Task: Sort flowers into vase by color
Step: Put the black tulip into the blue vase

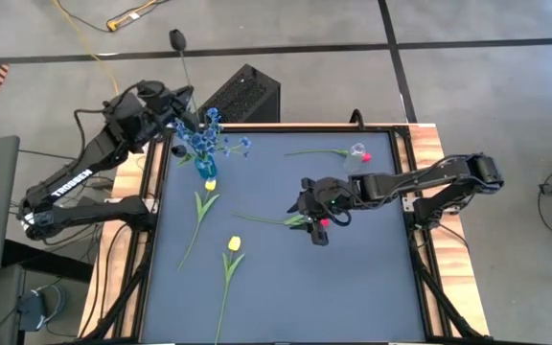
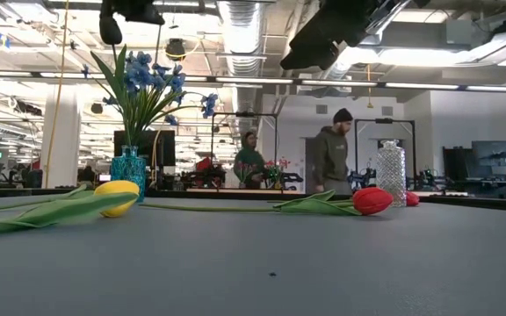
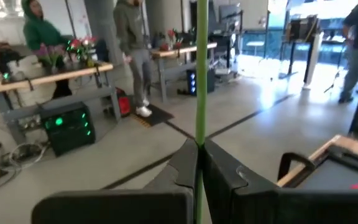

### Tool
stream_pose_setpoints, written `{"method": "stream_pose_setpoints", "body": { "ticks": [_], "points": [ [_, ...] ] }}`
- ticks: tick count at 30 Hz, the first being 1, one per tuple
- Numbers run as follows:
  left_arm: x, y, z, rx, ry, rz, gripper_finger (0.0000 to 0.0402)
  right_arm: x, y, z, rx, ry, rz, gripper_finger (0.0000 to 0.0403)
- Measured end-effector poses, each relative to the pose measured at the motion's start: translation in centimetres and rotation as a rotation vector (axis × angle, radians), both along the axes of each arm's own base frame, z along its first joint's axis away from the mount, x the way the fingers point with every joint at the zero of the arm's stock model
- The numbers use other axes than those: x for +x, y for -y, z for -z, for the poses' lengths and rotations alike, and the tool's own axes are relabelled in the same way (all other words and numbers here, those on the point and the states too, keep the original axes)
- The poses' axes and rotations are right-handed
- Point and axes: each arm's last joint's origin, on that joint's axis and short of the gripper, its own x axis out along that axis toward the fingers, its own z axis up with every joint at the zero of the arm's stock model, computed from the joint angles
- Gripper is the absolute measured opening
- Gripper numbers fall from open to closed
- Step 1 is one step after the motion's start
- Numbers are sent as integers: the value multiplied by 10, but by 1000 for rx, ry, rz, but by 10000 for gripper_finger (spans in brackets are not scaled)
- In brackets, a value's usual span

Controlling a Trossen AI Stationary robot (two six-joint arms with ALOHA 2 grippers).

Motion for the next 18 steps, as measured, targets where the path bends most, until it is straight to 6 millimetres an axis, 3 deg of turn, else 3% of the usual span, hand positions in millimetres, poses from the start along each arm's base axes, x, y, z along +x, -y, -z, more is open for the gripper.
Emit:
{"method": "stream_pose_setpoints", "body": {
  "ticks": [8,18],
  "points": [
    [5,-10,42,-70,-22,4,0,2,3,-2,-1,26,9,254],
    [6,-11,56,-106,-74,0,0,2,3,-2,4,25,13,254]
  ]
}}
